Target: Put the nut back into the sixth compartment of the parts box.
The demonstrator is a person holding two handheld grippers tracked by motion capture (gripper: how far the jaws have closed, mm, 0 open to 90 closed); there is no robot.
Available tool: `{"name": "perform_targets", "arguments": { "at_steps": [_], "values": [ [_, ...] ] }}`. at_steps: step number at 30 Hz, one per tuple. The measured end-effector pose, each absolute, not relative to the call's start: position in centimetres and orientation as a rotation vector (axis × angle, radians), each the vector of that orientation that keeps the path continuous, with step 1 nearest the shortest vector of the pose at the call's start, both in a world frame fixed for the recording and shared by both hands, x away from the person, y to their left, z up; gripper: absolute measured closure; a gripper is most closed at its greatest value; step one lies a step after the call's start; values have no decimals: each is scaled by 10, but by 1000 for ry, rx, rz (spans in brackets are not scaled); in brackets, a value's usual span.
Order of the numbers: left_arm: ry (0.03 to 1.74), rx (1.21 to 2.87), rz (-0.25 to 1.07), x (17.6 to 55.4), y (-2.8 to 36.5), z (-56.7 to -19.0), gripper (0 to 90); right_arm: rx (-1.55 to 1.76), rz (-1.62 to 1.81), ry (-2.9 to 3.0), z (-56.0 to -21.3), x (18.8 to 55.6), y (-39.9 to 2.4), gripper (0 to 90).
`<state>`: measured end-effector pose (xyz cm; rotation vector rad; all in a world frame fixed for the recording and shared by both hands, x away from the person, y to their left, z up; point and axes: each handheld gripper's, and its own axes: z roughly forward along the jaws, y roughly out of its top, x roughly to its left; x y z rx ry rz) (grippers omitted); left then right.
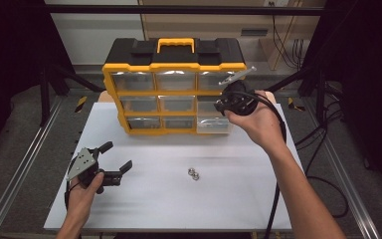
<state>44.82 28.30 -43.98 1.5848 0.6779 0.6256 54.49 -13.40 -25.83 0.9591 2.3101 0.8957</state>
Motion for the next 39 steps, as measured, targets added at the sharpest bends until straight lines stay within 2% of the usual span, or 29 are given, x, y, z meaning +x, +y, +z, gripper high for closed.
{"name": "perform_targets", "arguments": {
  "at_steps": [25,31,39],
  "values": [
    [670,1592,628,449,281,-440,7,1046,846,2370,-275,564,-129,698],
    [669,1592,629,448,282,-439,7,1053,931,2327,-271,559,-134,605],
    [670,1597,630,449,281,-440,7,996,1025,2255,-262,537,-138,354]
  ]
}}
